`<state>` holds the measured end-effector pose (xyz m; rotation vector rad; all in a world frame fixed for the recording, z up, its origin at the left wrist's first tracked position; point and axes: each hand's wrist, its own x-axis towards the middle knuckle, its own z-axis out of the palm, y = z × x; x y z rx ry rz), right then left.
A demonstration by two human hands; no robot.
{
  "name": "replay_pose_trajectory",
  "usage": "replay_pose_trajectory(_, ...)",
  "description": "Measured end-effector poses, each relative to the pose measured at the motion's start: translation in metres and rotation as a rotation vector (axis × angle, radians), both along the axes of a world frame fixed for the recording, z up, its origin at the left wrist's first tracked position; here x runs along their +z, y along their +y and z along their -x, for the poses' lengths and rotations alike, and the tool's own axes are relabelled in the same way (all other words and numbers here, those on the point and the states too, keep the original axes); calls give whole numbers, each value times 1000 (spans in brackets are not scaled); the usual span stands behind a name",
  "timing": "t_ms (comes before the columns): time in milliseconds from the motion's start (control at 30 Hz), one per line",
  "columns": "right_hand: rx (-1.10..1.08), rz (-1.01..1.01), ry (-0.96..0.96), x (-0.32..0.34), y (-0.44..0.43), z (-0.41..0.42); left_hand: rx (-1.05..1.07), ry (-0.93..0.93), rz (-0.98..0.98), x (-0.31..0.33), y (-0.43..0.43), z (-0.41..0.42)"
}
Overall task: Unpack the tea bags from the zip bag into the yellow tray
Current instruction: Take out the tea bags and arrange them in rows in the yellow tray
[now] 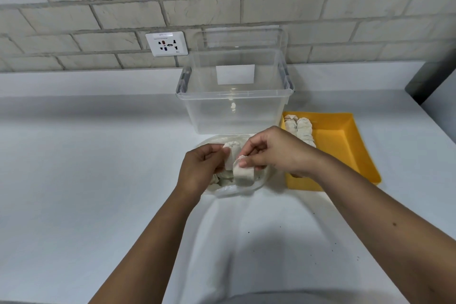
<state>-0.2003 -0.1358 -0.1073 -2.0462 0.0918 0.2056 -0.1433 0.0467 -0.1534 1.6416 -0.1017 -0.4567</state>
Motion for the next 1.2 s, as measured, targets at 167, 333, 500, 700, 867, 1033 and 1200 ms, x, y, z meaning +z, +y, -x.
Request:
replay_pose_trajectory(167, -99, 21, -121, -7, 4, -16, -72, 76, 32, 1, -2, -1)
replay_pose_trajectory(333, -146, 45, -152, -12, 7, -27, -112, 79, 70, 5, 5, -5)
replay_pose_trajectory(500, -139, 0, -159, -17, 13, -40, -46, 10, -17, 3, 9, -9)
replay_pose_trajectory(700, -183, 78, -119, -53, 17, -40, 197, -68, -147, -13, 20, -28)
replay_pose_trajectory(867, 36, 462, -56, -84, 28, -38, 191, -57, -145, -15, 20, -26)
replay_pose_trajectory(1033, 113, 625, -74, -94, 33, -40, 172, -45, -156, -17, 20, -25)
replay_pose_trajectory(1200, 111, 676, -179, -98, 31, -34, 177, -44, -168, -19, 21, -25)
